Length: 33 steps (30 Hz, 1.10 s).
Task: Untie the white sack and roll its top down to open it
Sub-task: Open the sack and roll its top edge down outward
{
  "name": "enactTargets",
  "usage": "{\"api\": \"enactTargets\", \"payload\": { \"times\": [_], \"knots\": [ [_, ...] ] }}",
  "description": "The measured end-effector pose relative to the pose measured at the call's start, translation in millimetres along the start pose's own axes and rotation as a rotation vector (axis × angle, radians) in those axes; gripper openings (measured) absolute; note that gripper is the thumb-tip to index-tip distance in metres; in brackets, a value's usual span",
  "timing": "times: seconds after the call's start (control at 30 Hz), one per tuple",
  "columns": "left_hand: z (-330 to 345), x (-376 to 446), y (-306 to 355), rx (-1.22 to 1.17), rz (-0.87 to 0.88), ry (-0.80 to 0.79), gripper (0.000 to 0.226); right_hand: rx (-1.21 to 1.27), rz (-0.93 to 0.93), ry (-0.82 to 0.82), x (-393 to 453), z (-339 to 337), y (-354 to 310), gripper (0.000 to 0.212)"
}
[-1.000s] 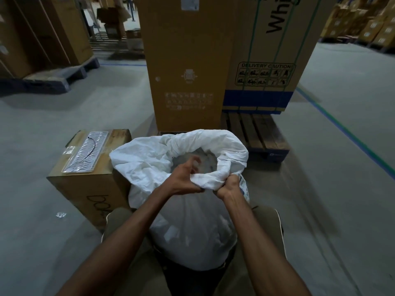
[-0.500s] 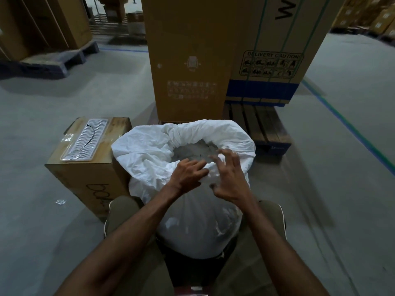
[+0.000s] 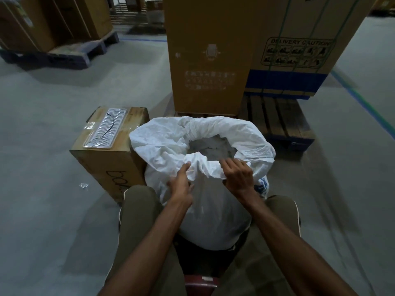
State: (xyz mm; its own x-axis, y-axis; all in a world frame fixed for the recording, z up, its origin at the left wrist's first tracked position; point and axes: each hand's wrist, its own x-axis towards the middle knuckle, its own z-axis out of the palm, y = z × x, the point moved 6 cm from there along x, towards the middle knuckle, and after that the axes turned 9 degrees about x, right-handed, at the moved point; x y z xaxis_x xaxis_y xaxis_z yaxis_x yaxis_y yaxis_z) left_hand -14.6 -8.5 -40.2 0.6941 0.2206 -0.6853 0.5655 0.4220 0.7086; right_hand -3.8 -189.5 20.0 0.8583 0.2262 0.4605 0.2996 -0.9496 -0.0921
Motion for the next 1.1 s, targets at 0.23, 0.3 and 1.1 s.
{"api": "enactTargets", "payload": {
  "times": [0.23, 0.3, 1.1],
  "knots": [
    [37, 13, 31, -0.376, -0.017, -0.241, 0.028, 0.212, 0.023, -0.239, 4, -8, -12, 0.056],
    [38, 12, 39, -0.439, -0.021, -0.275, 0.035, 0.378, 0.139, -0.338, 4, -8, -10, 0.069],
    [13, 19, 47, 0.090, 0.229, 0.003, 0.038, 0.129, -0.024, -0.045, 12, 36, -68, 0.039]
  ]
}}
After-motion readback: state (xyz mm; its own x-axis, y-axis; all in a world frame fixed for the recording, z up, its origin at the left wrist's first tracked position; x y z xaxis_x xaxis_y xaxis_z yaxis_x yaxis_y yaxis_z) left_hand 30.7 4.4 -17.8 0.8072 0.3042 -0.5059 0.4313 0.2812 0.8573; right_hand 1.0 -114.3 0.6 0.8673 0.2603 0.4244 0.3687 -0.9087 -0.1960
